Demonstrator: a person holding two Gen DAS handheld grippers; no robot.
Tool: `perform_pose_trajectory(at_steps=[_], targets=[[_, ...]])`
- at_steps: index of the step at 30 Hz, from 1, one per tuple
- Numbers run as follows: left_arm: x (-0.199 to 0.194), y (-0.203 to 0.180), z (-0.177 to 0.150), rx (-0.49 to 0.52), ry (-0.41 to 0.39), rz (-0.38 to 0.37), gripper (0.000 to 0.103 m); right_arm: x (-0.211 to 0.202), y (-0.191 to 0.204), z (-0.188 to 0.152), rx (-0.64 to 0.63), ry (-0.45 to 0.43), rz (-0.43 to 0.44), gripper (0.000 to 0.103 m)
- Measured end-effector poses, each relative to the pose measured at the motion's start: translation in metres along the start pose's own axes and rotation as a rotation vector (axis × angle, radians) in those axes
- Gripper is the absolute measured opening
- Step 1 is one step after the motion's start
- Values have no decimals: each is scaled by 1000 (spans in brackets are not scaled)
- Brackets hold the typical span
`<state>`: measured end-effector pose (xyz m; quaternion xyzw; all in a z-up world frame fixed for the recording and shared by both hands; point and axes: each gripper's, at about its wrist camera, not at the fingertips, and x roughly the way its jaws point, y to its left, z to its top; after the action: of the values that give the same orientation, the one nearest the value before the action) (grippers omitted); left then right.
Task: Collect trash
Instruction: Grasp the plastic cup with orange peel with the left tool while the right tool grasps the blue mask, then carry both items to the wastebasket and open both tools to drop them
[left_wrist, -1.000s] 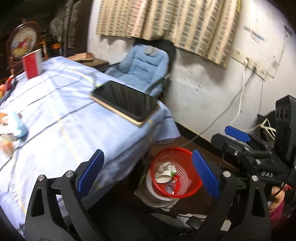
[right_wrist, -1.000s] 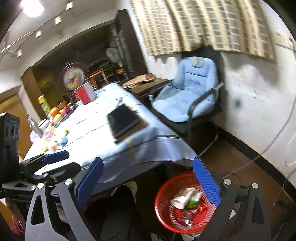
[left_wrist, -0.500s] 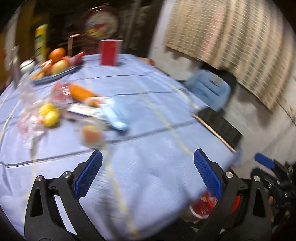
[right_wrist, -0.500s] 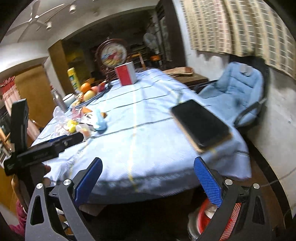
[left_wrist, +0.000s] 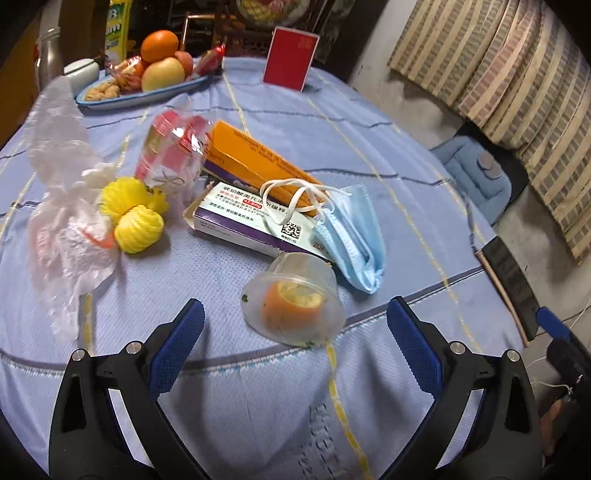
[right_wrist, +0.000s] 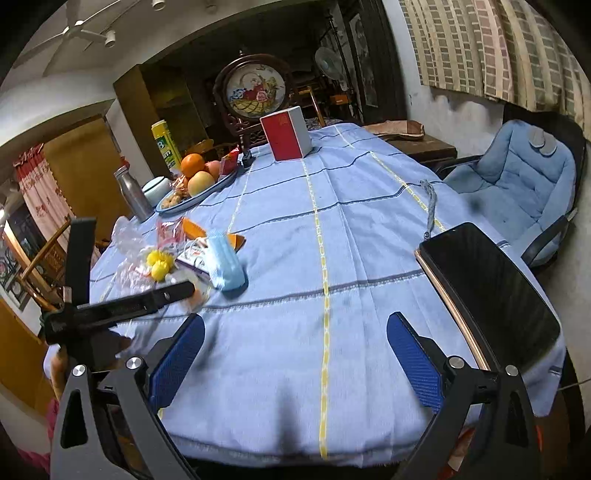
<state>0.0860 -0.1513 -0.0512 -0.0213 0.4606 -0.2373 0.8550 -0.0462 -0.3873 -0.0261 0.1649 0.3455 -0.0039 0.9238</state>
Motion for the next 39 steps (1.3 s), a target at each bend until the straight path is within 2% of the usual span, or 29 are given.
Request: perform_pose_trajectory(at_steps=[1, 3, 5, 8, 12, 15, 17, 19, 24, 26, 29, 32, 34, 35, 36, 39], targets=[[4, 4, 2, -2, 8, -5, 94, 4, -1, 3, 7, 4, 5, 97], [6, 6, 4, -5, 8, -29, 83, 12, -3, 7, 21, 15, 17, 97], [7, 6, 7, 16, 10, -28, 55, 19, -2, 11, 27, 22, 29, 97], [1, 8, 5, 31, -13, -47, 56, 30, 7, 17, 17, 24, 39, 97], [-16, 15, 3, 76, -96, 73, 56, 53, 25, 24, -19, 47, 53, 97], [-21, 25, 2, 78, -107, 100, 56, 73, 41, 28, -46, 72, 68, 97], [-20, 31, 1, 66, -99, 92, 56, 85, 52, 30, -58, 86, 82, 97], [-22, 37, 2, 52, -103, 47, 56, 100, 62, 34, -67, 105, 87, 96], [-22, 38, 4, 57, -110, -32, 56, 130, 76, 40, -67, 156, 97, 89], [-21, 37, 5, 57, -111, -41, 56, 141, 81, 41, -66, 178, 101, 86], [-23, 37, 4, 59, -119, -59, 56, 156, 85, 41, -63, 207, 98, 78], [-23, 40, 4, 48, -123, -73, 56, 165, 85, 41, -58, 232, 98, 66], [-23, 41, 5, 41, -121, -84, 56, 169, 85, 39, -60, 242, 90, 48], [-23, 41, 5, 41, -122, -87, 56, 170, 84, 38, -53, 241, 102, 43], [-24, 41, 5, 41, -123, -89, 56, 169, 82, 38, -45, 236, 105, 34], [-24, 40, 4, 44, -124, -94, 56, 158, 80, 39, -45, 205, 94, 29]])
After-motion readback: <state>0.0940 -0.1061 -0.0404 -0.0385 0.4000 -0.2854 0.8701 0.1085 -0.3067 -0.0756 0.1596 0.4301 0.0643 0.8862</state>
